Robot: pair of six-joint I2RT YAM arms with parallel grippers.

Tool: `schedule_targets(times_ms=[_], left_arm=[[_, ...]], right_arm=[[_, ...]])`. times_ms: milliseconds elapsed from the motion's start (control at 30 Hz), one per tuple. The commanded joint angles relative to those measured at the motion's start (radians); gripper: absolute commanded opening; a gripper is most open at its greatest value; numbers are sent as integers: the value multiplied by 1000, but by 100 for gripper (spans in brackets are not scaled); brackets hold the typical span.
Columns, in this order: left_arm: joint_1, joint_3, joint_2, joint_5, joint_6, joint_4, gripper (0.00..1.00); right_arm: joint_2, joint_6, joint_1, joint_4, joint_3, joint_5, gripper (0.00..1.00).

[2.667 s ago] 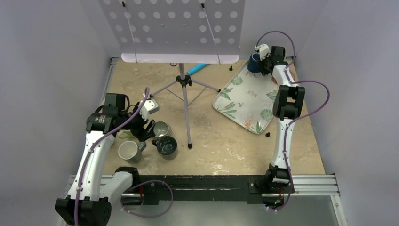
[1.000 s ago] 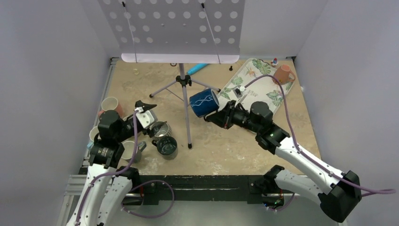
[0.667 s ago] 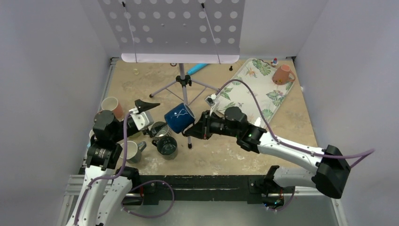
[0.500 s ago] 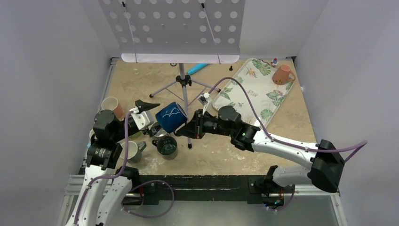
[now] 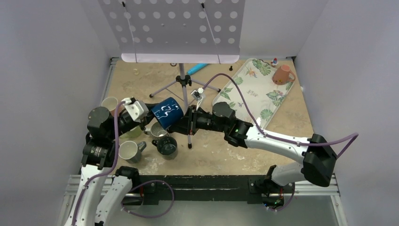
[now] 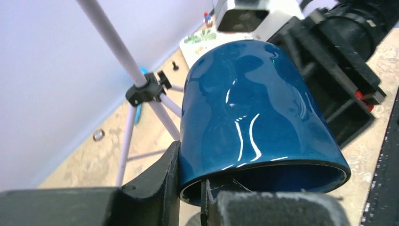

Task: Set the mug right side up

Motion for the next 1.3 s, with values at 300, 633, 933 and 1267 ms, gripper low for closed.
schedule_targets(times_ms=[300, 633, 933, 1267], left_arm=[[40, 237, 194, -449, 143, -595, 0], [215, 488, 524, -562, 223, -705, 0], [315, 756, 918, -532, 193, -715, 0], [333, 801, 1059, -467, 177, -714, 0]], right_arm=[[-153, -255, 33, -253, 67, 289, 84], [-300, -362, 30, -411, 9, 470, 91], [-384, -376, 21, -446, -71, 543, 92], [-439, -377, 14, -468, -108, 601, 93]])
